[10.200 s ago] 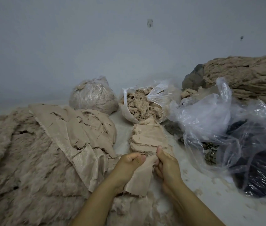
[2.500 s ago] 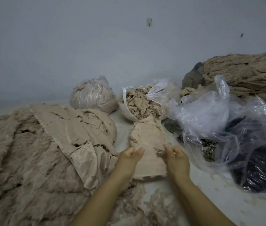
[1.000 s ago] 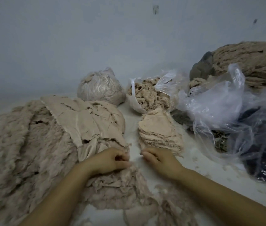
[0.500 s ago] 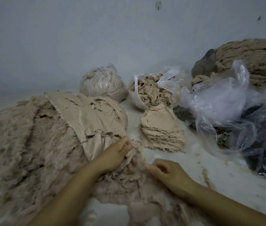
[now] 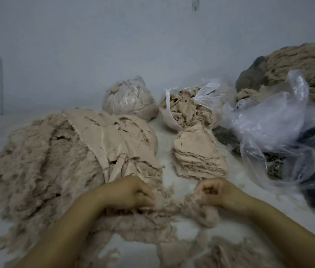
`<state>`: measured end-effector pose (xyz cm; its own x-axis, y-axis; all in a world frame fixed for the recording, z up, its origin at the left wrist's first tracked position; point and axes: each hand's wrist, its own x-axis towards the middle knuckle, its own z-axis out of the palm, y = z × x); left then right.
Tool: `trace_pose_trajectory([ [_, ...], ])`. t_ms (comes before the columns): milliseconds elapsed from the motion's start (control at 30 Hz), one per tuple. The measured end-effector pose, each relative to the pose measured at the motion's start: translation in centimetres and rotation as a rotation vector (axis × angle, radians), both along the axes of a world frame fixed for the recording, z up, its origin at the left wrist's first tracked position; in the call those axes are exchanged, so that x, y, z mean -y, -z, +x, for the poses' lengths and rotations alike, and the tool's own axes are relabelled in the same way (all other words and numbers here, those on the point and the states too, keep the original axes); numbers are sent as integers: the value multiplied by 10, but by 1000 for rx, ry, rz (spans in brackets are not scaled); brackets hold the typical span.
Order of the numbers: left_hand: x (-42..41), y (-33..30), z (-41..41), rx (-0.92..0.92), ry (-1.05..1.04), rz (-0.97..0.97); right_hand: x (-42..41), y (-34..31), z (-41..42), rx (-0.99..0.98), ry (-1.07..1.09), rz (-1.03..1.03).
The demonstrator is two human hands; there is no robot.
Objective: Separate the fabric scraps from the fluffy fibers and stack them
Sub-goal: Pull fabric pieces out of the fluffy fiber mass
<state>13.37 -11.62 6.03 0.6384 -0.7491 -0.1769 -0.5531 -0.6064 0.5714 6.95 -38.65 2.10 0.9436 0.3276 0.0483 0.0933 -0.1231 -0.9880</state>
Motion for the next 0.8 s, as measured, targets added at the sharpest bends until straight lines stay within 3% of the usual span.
trace_pose_trajectory([
  [67, -5, -6, -1, -146, 52, 78, 0, -3, -2, -158, -128, -37],
  [133, -6, -9, -3, -216, 23, 125, -14, 1, 2, -227, -6, -31],
  [200, -3, -9, -6, -290, -5, 134, -37, 5, 11, -160, 157, -176],
  [267, 1, -5, -10, -339, -26, 114, -60, 11, 20, -73, 239, -447],
  [333, 3, -1, -13, -287, -80, 79, -77, 18, 27, -9, 261, -665],
  [400, 1, 4, -13, -221, -174, 54, -83, 20, 29, 70, 295, -715],
  [500, -11, 3, -10, -85, -194, 246, -66, 18, 32, 126, 508, -454],
  [600, -16, -1, -8, -191, -155, 317, -51, 17, 25, -16, 512, -34],
  [700, 7, -9, -8, -330, -137, 13, -55, 19, 16, -145, 385, 198],
  [767, 33, -7, -3, -239, -245, -307, -59, 18, 14, -158, 322, 118],
  [800, 43, -4, 2, -116, -287, -371, -59, 15, 14, -149, 305, 79],
])
